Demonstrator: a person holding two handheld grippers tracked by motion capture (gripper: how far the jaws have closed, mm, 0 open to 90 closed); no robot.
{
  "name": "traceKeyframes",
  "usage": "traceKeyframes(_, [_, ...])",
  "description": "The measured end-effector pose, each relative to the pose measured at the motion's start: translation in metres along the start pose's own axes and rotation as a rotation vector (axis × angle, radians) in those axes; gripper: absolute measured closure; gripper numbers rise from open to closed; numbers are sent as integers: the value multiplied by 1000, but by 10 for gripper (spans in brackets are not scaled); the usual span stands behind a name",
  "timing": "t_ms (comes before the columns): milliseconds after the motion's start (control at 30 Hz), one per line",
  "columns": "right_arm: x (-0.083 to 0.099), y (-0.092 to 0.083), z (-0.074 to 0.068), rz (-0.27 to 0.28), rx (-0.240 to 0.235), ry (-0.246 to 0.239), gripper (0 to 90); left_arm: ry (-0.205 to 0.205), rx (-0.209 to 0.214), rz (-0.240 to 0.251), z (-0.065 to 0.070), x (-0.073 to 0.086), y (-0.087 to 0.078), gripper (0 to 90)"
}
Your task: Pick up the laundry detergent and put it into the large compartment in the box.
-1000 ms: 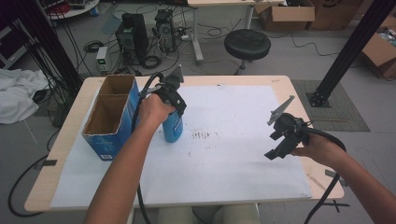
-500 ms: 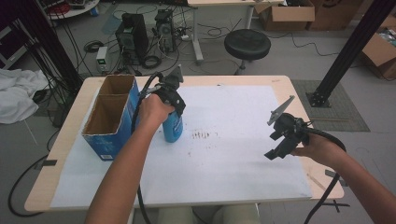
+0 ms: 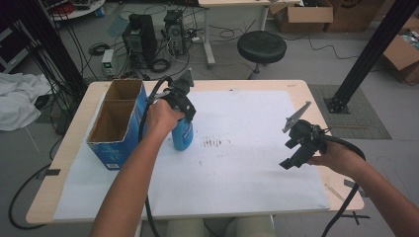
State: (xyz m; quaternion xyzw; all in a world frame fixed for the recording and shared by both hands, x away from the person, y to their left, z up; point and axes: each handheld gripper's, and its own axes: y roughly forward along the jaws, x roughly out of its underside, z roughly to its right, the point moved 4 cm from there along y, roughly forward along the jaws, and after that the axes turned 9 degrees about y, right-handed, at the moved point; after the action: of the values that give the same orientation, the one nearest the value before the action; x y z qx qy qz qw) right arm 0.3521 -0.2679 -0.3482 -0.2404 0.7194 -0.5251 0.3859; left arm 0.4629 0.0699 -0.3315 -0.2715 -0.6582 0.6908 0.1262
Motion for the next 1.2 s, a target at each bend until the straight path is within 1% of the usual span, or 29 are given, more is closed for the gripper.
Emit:
traceKeyframes(67, [0, 0, 0, 0, 1, 1, 181, -1, 1, 6, 0, 0, -3, 377])
traceKeyframes(133, [1, -1, 1, 3, 4, 1, 181, -13, 19, 16, -2, 1, -12, 377])
traceKeyframes(167, [1, -1, 1, 3, 4, 1, 181, -13, 19, 16, -2, 1, -12, 377])
traceKeyframes(233, [1, -1, 0, 2, 4, 1, 181, -22, 31, 27, -3, 2, -19, 377])
traceKeyframes(267, [1, -1, -1, 2, 3, -3, 181, -22, 26, 34, -3, 3, -26, 377])
traceKeyframes(333, [1, -1, -2, 1, 3, -3, 181, -18, 11, 37, -4, 4, -35, 377])
traceKeyframes(367, [1, -1, -2, 3, 4, -11, 181, -18, 11, 37, -4, 4, -35, 377])
traceKeyframes(400, [1, -2, -3, 2, 4, -8, 181, -14, 0, 43, -4, 5, -45, 377])
traceKeyframes(433, [1, -2, -3, 4, 4, -9, 181, -16, -4, 44, -5, 6, -50, 377])
traceKeyframes(467, [2, -3, -4, 3, 4, -6, 181, -16, -5, 43, -6, 6, -55, 377])
traceKeyframes(500, [2, -3, -3, 7, 4, -14, 181, -21, -7, 48, -6, 7, -60, 377])
traceKeyframes(533, [2, -3, -3, 7, 4, -14, 181, -21, -7, 48, -6, 7, -60, 378])
traceKeyframes(567, [2, -3, -4, 7, 3, -11, 181, -24, -8, 53, -8, 8, -70, 378])
traceKeyframes(600, [2, -2, -3, 10, 5, -19, 181, -23, -8, 54, -8, 9, -76, 378])
traceKeyframes(633, [2, -2, -3, 10, 5, -19, 181, -23, -8, 54, -8, 9, -76, 378])
traceKeyframes(667, [3, -2, -4, 7, 3, -18, 181, -30, -13, 58, -10, 11, -86, 378])
traceKeyframes(700, [3, -2, -4, 7, 3, -18, 181, -30, -13, 58, -10, 11, -86, 378])
traceKeyframes(800, [3, -2, -5, 7, 2, -22, 181, -33, -20, 57, -14, 13, -100, 378])
traceKeyframes(867, [2, -2, -5, 12, -1, -24, 181, -24, -28, 48, -15, 15, -110, 378])
traceKeyframes(1000, [2, 0, -6, 10, -6, -28, 181, -27, -30, 43, -20, 19, -127, 378])
traceKeyframes(1033, [3, 0, -5, 9, -5, -32, 180, -30, -32, 45, -22, 21, -134, 378])
traceKeyframes(1100, [3, 1, -5, 9, -7, -26, 181, -37, -37, 54, -24, 23, -141, 378])
traceKeyframes(1167, [3, 1, -5, 9, -8, -27, 180, -41, -38, 58, -25, 23, -143, 378])
traceKeyframes(1200, [2, 1, -4, 12, -8, -37, 180, -43, -39, 58, -26, 24, -146, 378])
